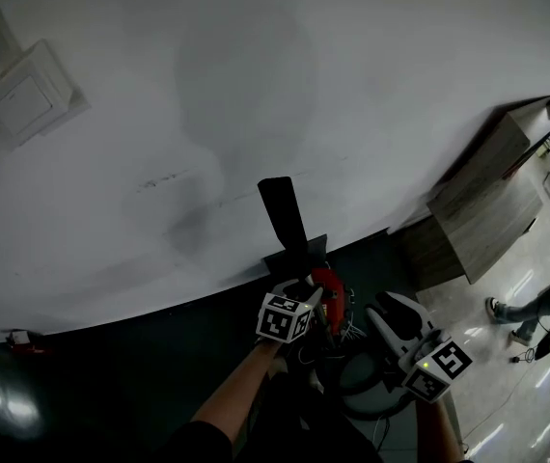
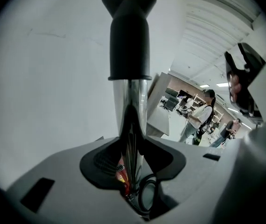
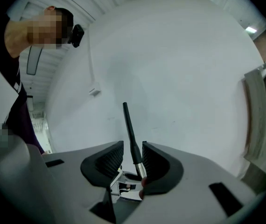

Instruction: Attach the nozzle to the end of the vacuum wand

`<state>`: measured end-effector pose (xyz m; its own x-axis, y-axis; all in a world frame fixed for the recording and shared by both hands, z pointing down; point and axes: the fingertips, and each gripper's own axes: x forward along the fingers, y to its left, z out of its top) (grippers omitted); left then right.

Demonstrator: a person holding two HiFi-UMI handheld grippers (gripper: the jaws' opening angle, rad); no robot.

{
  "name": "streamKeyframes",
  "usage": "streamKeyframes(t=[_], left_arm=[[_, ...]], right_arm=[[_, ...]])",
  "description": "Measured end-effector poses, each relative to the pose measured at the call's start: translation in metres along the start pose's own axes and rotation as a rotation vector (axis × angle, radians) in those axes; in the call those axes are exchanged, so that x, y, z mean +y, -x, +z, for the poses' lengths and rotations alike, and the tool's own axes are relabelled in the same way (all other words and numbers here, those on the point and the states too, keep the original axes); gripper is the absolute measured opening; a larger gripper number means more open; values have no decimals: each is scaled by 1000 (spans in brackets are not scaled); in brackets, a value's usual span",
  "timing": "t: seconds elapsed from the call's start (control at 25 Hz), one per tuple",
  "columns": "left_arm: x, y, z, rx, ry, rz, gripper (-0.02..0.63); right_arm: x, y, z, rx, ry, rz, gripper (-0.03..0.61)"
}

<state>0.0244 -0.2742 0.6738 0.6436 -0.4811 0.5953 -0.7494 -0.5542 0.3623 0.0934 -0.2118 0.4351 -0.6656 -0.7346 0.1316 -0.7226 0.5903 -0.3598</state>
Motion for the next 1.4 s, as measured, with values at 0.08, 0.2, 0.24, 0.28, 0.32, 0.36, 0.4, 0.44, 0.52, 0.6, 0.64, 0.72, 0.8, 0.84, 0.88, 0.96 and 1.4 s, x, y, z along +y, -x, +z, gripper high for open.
streamKeyframes(t=[0.08,0.2,0.24,0.28,0.32,0.36,0.4,0.44,0.52,0.6,0.64,0.72,0.8,0.84,0.88,0.96,1.4], left_arm=[[7,-3,1,-2,21,2,150],[19,-7,2,-6,53,6,150],[24,-8,2,-8,65,9,150],[28,-8,2,-9,75,12,150],[30,-9,2,-9,83,14,150],[32,-10,1,-8,90,16,150],[35,-11,1,-7,99,18,150],[37,-11,0,-8,109,21,150],[43,-11,0,-11,126,27,150],[48,-10,-2,-11,131,30,150],[49,-9,-4,-8,129,32,150],[50,-8,-7,1,120,37,150],[50,-8,-9,6,111,38,150],[50,-8,-10,7,109,38,150],[49,-8,-10,8,107,40,150],[49,-7,-10,10,106,50,152],[36,52,14,-90,58,138,173]], right_arm=[[-5,6,-10,8,-37,-17,132],[-11,14,-30,52,-31,-27,121],[-11,16,-34,60,-39,-28,116],[-10,18,-38,66,-49,-31,108],[-10,21,-42,70,-57,-35,97],[-11,23,-45,73,-66,-41,90],[-11,25,-48,75,-74,-47,79],[-12,26,-50,76,-82,-51,65],[-12,26,-53,80,-91,-52,41],[-12,26,-54,81,-92,-51,34],[-12,27,-54,79,-93,-51,32],[-12,28,-52,72,-95,-51,29],[-12,28,-51,66,-94,-49,28],[-12,28,-51,66,-93,-48,28],[-11,28,-50,66,-92,-47,28],[-12,29,-50,67,-89,-47,28],[-10,24,-38,15,-122,-10,28]])
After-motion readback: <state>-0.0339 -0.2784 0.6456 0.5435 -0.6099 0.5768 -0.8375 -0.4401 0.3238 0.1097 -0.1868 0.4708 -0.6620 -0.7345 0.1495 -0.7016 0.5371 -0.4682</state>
